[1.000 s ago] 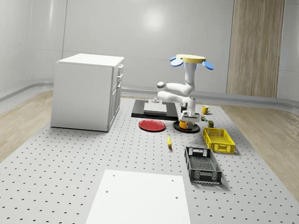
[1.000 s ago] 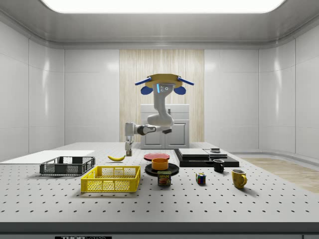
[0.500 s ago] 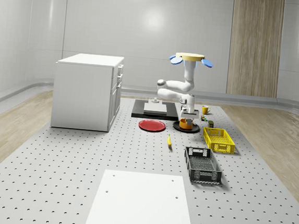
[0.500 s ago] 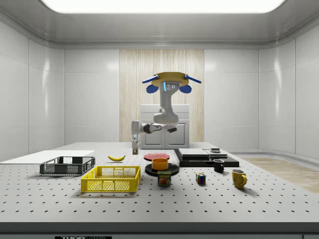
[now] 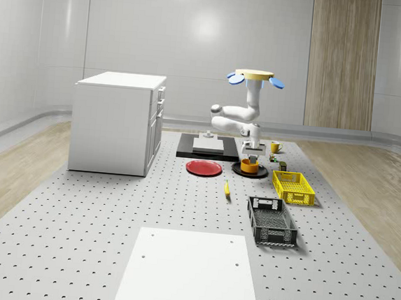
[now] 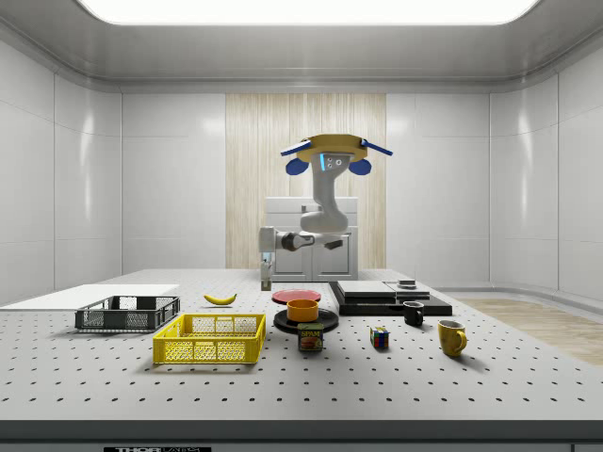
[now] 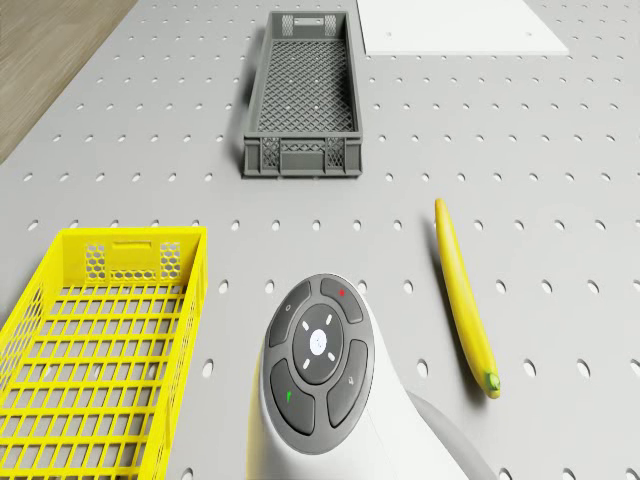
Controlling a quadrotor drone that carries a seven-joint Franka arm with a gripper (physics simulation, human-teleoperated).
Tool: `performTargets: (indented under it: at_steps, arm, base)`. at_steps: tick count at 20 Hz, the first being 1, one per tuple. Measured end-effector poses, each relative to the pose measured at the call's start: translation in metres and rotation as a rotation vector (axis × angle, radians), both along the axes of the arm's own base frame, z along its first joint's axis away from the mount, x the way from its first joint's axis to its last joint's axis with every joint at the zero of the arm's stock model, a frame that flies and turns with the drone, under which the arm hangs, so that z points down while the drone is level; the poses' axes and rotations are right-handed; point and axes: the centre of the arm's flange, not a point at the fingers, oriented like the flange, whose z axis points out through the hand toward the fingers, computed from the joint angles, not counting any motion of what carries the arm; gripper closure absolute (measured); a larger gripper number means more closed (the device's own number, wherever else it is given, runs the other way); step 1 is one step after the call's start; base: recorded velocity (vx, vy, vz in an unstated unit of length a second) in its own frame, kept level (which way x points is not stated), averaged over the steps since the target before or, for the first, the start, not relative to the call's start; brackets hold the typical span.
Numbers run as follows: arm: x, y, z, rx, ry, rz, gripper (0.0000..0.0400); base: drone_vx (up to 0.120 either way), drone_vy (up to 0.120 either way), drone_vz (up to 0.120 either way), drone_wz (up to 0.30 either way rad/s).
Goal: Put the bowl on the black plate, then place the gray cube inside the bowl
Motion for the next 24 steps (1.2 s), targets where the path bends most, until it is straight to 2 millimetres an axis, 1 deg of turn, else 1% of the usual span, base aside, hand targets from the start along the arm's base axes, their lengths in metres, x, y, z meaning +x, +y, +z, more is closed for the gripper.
performTargets:
  at_steps: [1, 4, 9, 15, 24]
  arm:
    - [0.0000, 0.0000, 0.0000, 0.000, 0.000, 0.000, 0.0149]
    - [0.0000, 0.0000, 0.0000, 0.000, 0.000, 0.000, 0.0149]
    - [0.0000, 0.0000, 0.0000, 0.000, 0.000, 0.000, 0.0149]
    - [0.0000, 0.0000, 0.0000, 0.000, 0.000, 0.000, 0.0149]
    - [0.0000, 0.0000, 0.0000, 0.000, 0.000, 0.000, 0.0149]
  base:
    - [-0.120, 0.000, 0.000, 0.000]
    - [-0.120, 0.000, -0.107, 0.000]
    - [-0.120, 0.000, 0.000, 0.000]
    - [-0.120, 0.000, -0.113, 0.000]
    - [-0.120, 0.000, 0.000, 0.000]
